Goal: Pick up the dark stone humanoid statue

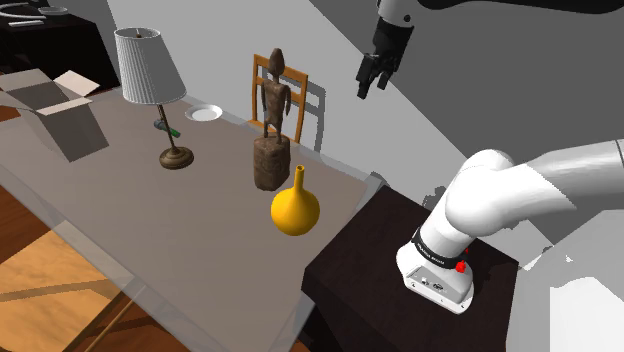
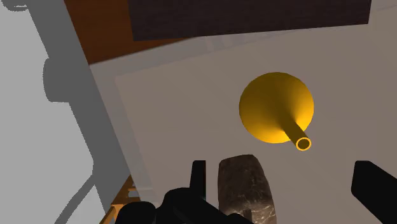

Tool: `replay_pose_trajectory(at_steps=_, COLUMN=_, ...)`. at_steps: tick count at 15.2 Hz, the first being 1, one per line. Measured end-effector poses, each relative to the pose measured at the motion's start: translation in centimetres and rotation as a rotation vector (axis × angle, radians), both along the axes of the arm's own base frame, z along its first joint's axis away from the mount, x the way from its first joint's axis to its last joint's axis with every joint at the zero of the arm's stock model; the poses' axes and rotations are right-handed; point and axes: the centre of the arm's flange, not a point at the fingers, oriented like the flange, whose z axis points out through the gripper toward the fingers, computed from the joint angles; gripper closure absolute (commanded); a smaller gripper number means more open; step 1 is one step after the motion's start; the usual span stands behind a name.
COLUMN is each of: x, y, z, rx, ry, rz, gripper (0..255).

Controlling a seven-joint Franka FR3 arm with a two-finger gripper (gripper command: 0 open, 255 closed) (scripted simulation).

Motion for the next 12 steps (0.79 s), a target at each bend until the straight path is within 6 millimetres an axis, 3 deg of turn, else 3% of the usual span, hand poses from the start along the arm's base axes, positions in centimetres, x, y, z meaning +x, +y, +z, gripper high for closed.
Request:
replay_pose_trajectory(at_steps=2, x=0.6, y=0.0, z=-0.2, rx=0.007, ry=-0.001, rz=0.002, gripper=0)
replay_pose_trajectory(at_steps=4, x=2.6, y=-0.5, z=-0.7, rx=0.032, ry=-0.004, rz=0.008, gripper=0)
replay_pose_trajectory(at_steps=12, x=12.5, y=-2.2, z=-3.2, rx=0.152, ry=-0.023, rz=0.038, gripper=0)
